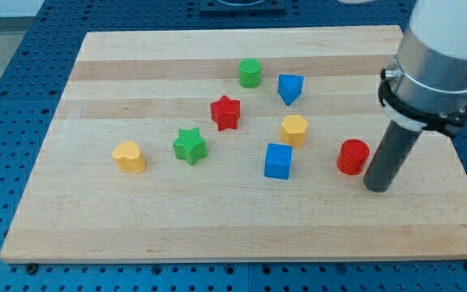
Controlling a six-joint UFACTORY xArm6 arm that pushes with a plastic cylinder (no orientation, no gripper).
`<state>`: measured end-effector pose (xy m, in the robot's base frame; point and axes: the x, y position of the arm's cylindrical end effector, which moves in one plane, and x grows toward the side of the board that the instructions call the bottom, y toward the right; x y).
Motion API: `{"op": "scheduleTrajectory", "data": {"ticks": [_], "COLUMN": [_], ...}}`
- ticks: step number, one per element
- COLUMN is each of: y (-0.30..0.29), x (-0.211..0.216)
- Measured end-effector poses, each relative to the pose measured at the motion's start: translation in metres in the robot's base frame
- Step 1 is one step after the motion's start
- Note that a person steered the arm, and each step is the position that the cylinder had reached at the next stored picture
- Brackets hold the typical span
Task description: Move the blue cube into the green star
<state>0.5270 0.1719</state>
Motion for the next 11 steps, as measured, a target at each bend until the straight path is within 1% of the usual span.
{"op": "scheduleTrajectory", "data": {"ticks": [1, 2, 6, 11], "y": [-0.012, -0.042, -0.122, -0.242], "x": [-0.018, -0.021, -0.026, -0.024]}}
